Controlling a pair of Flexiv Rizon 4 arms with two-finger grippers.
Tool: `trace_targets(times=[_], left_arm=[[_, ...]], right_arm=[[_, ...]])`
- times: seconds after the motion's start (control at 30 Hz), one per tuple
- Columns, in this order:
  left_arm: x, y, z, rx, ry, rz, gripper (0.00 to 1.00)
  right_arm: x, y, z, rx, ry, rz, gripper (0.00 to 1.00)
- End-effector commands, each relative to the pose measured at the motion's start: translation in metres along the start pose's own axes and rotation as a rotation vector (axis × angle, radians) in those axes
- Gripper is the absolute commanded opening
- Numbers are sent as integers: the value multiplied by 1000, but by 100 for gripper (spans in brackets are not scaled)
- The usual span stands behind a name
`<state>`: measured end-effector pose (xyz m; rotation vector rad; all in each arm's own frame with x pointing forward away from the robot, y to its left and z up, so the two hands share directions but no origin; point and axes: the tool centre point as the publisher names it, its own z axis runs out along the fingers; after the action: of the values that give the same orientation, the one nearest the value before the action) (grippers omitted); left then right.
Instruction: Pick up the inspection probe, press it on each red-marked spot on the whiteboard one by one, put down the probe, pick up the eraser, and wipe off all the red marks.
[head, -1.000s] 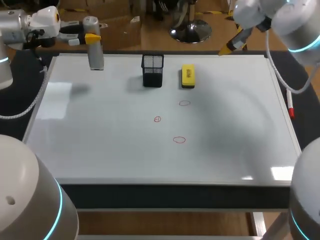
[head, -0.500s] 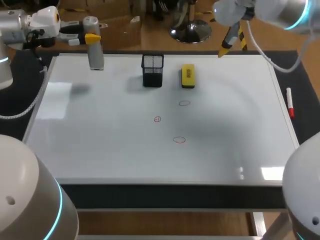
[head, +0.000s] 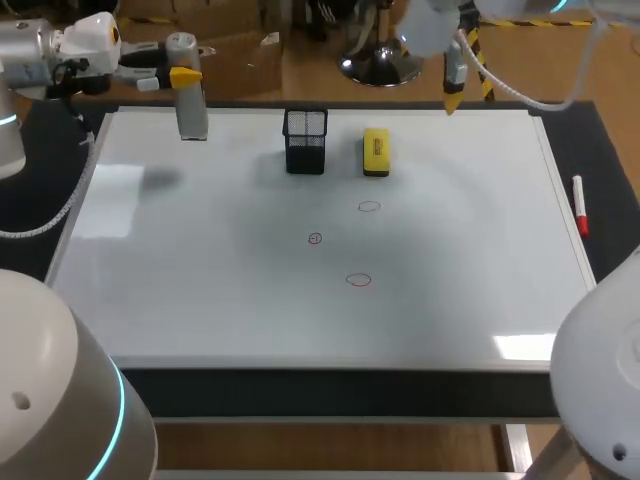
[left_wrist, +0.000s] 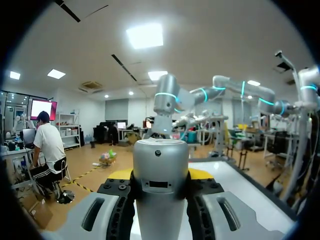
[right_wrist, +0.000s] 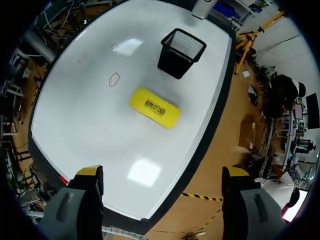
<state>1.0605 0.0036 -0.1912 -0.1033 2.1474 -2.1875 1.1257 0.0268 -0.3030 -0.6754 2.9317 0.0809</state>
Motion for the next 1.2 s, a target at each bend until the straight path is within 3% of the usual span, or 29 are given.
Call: trace_targets(times=[0.03,0.63,0.83,0.93,1.03,1.2], left_arm=[[0,-2,0,-1,2,-1,0],[0,-2,0,-1,2,-1,0],[0,-2,0,-1,2,-1,0],[0,-2,0,-1,2,-1,0],[0,-2,0,-1,2,-1,0],[0,-2,0,-1,2,-1,0]], right_arm=[[-3,3,-4,118,226,0,100],[-3,3,-4,118,226,0,100],[3,12,7,89,191,-116,100],[9,18,9,72,77,-230,100],[14,25,16,58,41,-348,100],[17,42,29,40,46,-534,100]])
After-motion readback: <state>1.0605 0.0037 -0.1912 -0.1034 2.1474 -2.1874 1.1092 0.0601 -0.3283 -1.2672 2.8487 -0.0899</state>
